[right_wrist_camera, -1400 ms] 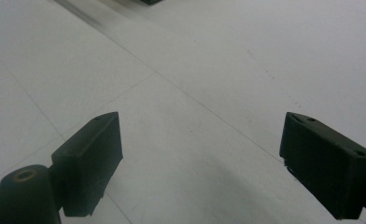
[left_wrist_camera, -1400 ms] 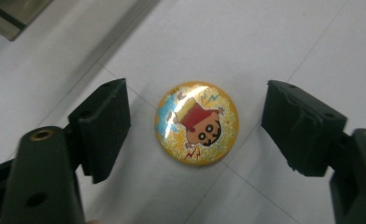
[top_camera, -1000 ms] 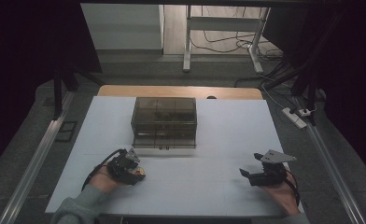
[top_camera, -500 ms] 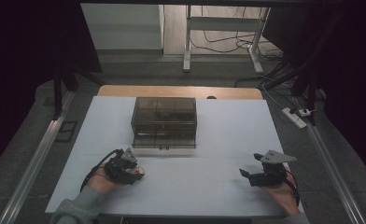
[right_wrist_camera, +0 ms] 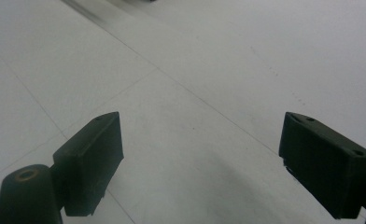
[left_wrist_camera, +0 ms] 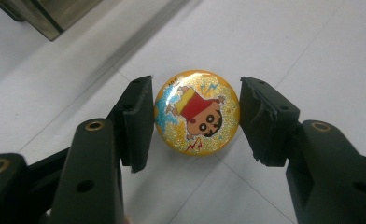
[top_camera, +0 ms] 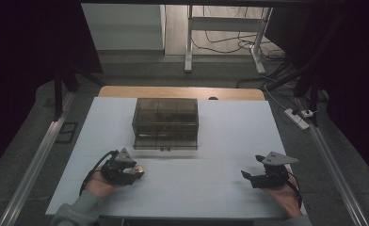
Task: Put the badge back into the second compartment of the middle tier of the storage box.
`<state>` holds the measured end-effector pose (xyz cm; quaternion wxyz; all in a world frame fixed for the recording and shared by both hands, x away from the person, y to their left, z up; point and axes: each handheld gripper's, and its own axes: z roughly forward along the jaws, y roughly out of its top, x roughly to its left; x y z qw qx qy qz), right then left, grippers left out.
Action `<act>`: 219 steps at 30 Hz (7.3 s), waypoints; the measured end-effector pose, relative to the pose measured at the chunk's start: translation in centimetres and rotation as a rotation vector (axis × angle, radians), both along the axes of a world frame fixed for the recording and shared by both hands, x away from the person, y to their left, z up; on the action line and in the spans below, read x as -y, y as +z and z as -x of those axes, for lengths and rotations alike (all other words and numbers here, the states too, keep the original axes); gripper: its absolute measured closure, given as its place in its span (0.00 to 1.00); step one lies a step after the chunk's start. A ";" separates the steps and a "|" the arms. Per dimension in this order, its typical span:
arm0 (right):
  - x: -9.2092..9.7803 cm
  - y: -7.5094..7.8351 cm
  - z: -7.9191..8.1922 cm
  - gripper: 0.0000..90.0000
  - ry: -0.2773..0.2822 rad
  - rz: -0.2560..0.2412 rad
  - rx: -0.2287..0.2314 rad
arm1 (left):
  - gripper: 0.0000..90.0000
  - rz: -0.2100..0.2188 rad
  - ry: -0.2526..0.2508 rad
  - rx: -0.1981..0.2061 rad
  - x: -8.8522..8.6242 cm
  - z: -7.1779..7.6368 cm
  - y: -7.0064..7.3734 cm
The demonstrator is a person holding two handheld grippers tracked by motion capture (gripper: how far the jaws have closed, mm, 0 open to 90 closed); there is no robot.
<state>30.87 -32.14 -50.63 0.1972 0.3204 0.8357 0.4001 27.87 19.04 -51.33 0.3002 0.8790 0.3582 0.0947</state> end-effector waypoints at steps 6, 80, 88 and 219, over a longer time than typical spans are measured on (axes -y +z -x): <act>0.0 0.0 0.0 0.15 -0.001 0.000 0.001 | 0.52 0.027 0.015 0.015 -0.4 0.2 0.3; -0.1 0.1 0.0 0.15 -0.004 0.001 0.016 | 0.52 0.271 0.128 0.213 -2.4 0.2 3.5; -0.1 0.1 0.0 0.15 -0.004 0.002 0.017 | 0.52 0.272 0.127 0.233 -2.0 -0.3 4.0; -0.1 0.2 0.1 0.16 0.006 0.015 0.023 | 0.38 0.195 0.014 0.180 5.7 -7.4 3.8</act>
